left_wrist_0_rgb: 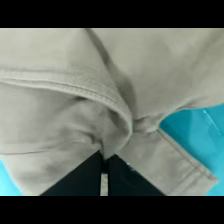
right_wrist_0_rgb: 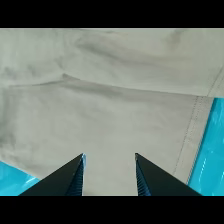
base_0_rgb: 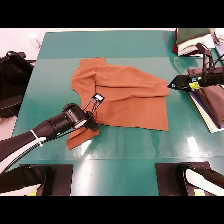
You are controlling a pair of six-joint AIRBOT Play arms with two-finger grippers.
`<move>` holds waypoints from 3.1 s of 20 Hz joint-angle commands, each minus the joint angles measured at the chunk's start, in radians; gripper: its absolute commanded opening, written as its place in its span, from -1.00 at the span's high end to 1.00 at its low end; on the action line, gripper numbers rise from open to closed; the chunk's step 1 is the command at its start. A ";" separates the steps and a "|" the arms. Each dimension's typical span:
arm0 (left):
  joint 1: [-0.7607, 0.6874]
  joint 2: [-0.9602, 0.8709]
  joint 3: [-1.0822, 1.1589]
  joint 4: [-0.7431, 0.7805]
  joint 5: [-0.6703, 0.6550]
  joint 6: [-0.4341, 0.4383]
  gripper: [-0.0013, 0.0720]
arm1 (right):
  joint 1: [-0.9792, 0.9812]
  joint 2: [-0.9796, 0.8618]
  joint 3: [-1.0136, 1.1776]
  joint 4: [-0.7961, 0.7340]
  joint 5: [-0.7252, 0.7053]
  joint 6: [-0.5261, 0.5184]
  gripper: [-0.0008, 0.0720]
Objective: Fold the shirts.
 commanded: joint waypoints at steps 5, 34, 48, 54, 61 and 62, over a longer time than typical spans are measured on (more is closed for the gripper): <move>0.287 0.129 0.082 0.044 -0.112 -0.018 0.89 | -0.001 0.006 -0.001 -0.012 0.097 -0.025 -0.03; 0.763 0.299 0.129 -0.703 -0.132 0.350 0.89 | -0.027 0.072 -0.462 0.232 -0.124 -0.125 0.92; 0.763 0.459 1.315 -0.703 0.015 0.382 0.89 | -0.462 0.259 0.902 0.228 0.166 -0.052 0.92; 0.763 0.419 1.077 -0.568 -0.072 0.355 0.89 | -0.402 0.135 0.812 0.220 0.220 -0.011 0.93; 0.763 0.100 0.578 -0.664 -0.148 0.322 0.89 | -0.020 -0.205 0.506 -0.214 0.227 0.002 0.93; 0.763 0.039 0.539 -0.678 -0.129 0.322 0.89 | -0.006 -0.270 0.486 -0.221 0.212 0.001 0.93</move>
